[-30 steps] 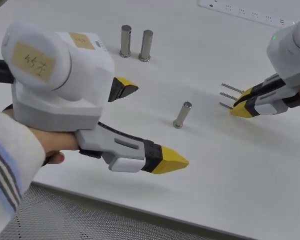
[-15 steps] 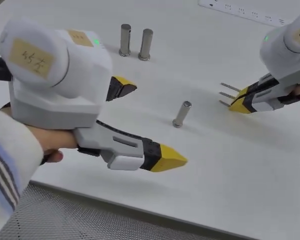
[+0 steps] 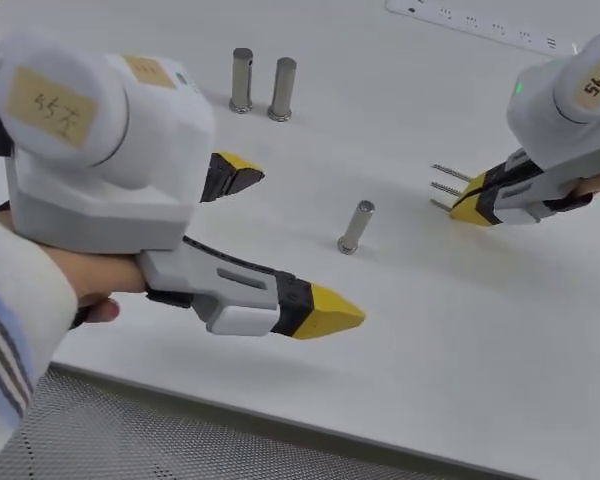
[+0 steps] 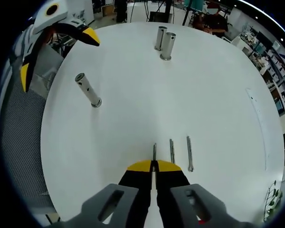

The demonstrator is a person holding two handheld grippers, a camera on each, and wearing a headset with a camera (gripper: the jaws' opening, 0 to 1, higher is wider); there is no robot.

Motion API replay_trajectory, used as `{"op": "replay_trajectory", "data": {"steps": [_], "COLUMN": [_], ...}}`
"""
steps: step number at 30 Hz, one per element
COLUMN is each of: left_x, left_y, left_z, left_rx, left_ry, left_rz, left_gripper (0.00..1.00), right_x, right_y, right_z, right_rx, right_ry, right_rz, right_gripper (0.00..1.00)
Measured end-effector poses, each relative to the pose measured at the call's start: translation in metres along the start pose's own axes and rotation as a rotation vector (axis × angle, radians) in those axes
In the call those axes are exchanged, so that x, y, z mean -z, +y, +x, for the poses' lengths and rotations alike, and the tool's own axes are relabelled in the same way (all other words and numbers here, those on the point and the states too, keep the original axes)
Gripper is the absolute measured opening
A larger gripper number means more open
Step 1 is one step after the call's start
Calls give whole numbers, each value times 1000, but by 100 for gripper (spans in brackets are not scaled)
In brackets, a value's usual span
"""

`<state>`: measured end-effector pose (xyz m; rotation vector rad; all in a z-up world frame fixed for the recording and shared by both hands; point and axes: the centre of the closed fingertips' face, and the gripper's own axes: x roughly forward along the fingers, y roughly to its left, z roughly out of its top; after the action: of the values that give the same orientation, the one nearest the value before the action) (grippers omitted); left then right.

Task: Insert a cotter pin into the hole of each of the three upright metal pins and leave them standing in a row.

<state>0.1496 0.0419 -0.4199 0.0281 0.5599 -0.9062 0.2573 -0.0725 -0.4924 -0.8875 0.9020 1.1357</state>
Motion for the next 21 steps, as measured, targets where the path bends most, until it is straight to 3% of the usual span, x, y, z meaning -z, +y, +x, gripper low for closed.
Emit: {"op": "replay_trajectory", "data": {"steps": [9, 21], "left_x": [-6, -12], "left_y": [-2, 1], "left_z": [-1, -2], "left_rx": [4, 13], "left_ry": [-13, -27], "left_rz": [11, 1], "left_gripper": [90, 88], "right_x": [-5, -16], "right_y": [2, 6], "right_z": [-9, -28], "right_rx": [32, 96], "right_ry": [-13, -39], "right_rz": [-15, -120], "right_gripper": [0, 0]}}
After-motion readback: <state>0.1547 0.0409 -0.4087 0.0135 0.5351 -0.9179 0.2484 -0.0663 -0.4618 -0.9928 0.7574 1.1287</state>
